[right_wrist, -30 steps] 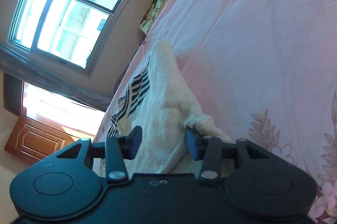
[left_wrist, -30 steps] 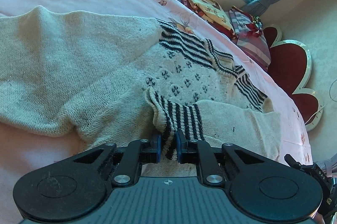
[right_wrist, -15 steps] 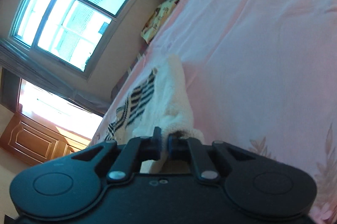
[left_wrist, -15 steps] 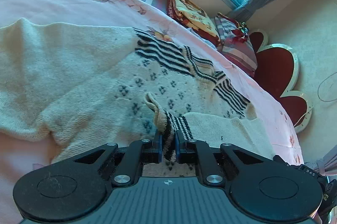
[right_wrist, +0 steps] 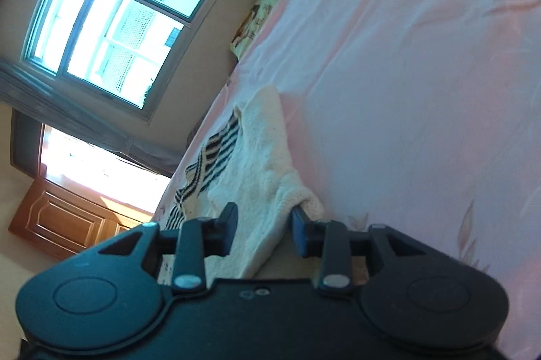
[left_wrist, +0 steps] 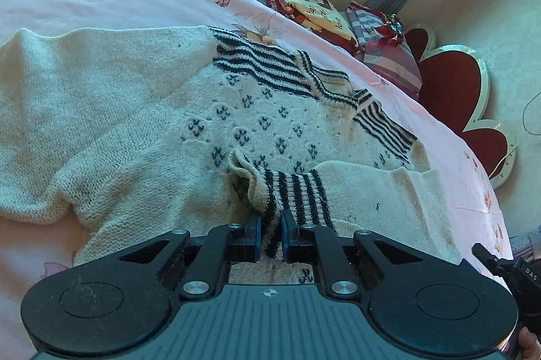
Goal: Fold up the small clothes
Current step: 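Carry the cuff across the sweater body with the right gripper and release, then grasp the other striped cuff with the left gripper and lay it across the body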
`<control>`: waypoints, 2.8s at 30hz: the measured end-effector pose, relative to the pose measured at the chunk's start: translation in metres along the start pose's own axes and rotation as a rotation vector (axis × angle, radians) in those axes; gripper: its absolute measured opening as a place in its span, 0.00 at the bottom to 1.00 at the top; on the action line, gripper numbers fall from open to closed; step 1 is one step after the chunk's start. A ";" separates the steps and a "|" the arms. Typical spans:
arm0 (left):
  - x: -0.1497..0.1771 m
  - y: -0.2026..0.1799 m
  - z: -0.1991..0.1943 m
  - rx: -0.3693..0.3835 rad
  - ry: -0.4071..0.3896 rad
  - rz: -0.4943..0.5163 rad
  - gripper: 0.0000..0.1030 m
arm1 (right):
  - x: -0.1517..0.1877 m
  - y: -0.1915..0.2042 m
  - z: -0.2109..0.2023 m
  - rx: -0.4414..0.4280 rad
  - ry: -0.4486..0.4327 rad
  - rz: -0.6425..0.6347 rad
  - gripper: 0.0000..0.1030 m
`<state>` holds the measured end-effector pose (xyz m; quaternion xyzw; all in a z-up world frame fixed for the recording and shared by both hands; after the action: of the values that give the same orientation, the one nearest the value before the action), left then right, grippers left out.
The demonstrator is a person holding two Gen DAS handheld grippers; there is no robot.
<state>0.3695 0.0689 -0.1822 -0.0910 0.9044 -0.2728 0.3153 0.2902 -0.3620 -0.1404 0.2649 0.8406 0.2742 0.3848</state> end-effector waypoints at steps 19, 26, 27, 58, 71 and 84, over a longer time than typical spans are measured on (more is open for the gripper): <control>0.003 -0.003 -0.010 -0.049 -0.037 0.085 0.15 | -0.018 0.010 0.052 0.091 0.105 -0.209 0.15; -0.014 -0.001 -0.025 -0.091 -0.142 0.067 0.65 | -0.058 0.020 0.066 0.061 0.046 -0.183 0.46; -0.018 -0.004 -0.017 -0.105 -0.115 0.087 0.65 | -0.063 0.022 0.074 0.055 0.052 -0.179 0.46; 0.028 -0.063 0.013 -0.124 -0.042 0.335 0.50 | 0.013 0.051 0.038 0.191 0.065 -0.694 0.18; 0.033 0.085 -0.144 -0.247 -0.285 -0.060 0.87 | 0.037 0.088 0.017 0.102 0.088 -0.649 0.39; 0.033 0.126 -0.176 -0.187 -0.319 -0.120 0.88 | 0.175 0.217 0.092 0.001 0.200 -1.068 0.32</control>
<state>0.2349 0.2397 -0.1539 -0.2160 0.8573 -0.1879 0.4279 0.3152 -0.0692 -0.1351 -0.2264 0.8909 0.0640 0.3886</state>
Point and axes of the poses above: each gripper's, at about its wrist camera, not at the fingertips, and z roughly the way its jaws point, y to its left, x to its underside, the point moved 2 cm from there along z, roughly the way its jaws point, and after that the axes turned 7 degrees about x, right-handed, at the moved point
